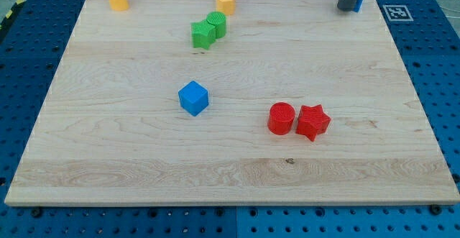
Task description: Go away from the blue traingle
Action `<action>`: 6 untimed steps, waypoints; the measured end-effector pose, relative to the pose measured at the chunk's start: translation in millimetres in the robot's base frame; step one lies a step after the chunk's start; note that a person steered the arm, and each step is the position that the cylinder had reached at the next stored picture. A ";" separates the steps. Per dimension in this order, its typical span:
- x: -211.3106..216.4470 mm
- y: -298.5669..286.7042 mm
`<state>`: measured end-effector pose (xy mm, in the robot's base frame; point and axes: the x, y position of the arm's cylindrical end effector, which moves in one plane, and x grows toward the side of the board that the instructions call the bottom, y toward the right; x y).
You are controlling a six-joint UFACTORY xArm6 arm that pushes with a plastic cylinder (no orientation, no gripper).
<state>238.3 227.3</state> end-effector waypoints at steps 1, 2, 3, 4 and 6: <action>13.6 -0.3; 37.0 -12.0; 38.4 -17.4; 39.4 -17.4; 39.4 -32.1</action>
